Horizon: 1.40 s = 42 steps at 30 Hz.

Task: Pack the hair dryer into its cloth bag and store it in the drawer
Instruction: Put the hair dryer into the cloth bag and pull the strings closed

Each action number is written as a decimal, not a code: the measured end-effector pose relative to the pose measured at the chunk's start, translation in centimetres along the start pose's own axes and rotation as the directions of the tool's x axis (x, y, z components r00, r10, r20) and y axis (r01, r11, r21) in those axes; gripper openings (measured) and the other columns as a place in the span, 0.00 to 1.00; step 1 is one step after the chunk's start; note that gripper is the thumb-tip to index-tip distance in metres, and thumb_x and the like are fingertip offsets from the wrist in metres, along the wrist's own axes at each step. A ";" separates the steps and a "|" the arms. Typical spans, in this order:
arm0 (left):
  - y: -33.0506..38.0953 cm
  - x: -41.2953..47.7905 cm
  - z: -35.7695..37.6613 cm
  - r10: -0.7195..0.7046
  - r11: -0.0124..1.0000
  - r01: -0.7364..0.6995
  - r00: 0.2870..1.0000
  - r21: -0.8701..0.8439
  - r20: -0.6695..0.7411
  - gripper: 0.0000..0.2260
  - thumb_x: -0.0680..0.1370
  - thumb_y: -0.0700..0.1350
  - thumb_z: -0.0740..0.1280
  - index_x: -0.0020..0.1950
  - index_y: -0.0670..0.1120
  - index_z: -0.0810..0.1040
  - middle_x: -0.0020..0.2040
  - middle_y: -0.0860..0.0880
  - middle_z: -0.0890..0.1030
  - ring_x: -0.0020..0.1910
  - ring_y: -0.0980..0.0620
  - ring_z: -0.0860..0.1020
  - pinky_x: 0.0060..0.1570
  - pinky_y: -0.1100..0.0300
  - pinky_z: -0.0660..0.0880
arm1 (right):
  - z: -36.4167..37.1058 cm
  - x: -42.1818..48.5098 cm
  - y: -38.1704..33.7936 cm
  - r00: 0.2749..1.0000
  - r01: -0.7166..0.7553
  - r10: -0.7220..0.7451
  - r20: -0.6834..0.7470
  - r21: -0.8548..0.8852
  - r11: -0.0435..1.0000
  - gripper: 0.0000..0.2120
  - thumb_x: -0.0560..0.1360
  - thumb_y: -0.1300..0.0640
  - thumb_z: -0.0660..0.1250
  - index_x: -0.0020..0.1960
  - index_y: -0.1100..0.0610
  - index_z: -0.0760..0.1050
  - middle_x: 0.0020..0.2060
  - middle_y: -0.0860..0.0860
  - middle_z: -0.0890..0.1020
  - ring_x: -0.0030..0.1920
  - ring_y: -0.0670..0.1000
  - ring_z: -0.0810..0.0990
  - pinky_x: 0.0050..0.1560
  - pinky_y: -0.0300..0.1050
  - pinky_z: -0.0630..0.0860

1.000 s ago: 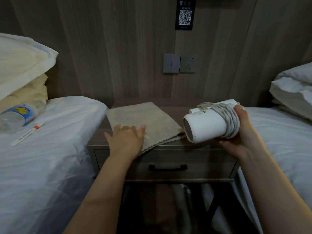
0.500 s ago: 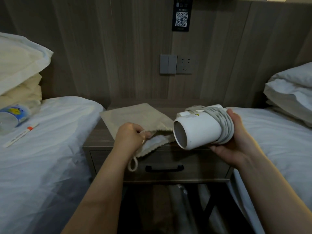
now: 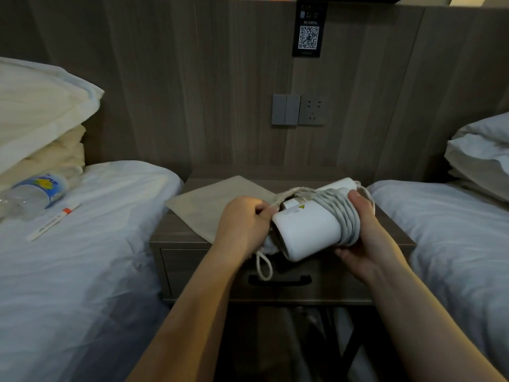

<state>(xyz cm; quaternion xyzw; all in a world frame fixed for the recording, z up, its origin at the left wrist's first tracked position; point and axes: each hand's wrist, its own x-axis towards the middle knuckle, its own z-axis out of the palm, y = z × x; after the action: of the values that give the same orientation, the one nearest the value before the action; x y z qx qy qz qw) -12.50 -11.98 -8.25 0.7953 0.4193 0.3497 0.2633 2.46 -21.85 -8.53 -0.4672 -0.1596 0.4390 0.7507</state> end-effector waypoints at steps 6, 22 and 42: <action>0.5 -0.4 0.0 0.017 0.999 -0.027 0.977 -0.047 -0.214 0.10 0.76 0.48 0.66 0.40 0.45 0.82 0.37 0.48 0.82 0.39 0.52 0.77 0.41 0.56 0.73 | 1.4 0.2 1.8 0.982 0.141 -0.149 -0.115 -0.073 0.987 0.13 0.70 0.47 0.70 0.43 0.58 0.80 0.41 0.56 0.86 0.46 0.55 0.85 0.54 0.55 0.79; 0.3 -0.5 -0.6 -0.060 0.997 0.063 0.996 0.039 -0.065 0.04 0.76 0.43 0.66 0.43 0.52 0.75 0.38 0.54 0.76 0.39 0.56 0.75 0.40 0.62 0.74 | 2.2 1.3 2.7 0.956 0.197 -0.156 -0.247 0.150 0.969 0.12 0.72 0.45 0.68 0.44 0.54 0.76 0.43 0.52 0.84 0.46 0.50 0.84 0.54 0.50 0.79; 1.5 -1.1 1.8 0.288 0.760 -0.157 0.951 -0.631 0.111 0.09 0.78 0.35 0.61 0.42 0.48 0.74 0.60 0.54 0.79 0.64 0.62 0.72 0.64 0.64 0.69 | 2.5 1.9 5.5 0.912 0.337 -0.355 -0.204 -0.116 0.934 0.28 0.63 0.40 0.72 0.53 0.59 0.79 0.45 0.57 0.86 0.45 0.54 0.85 0.47 0.51 0.82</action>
<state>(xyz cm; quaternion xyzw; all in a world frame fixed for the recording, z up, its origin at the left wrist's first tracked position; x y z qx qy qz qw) -10.87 -13.92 -8.65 0.7413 0.1557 0.4137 0.5051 -0.91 -17.95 -12.15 -0.5064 -0.1720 0.2377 0.8108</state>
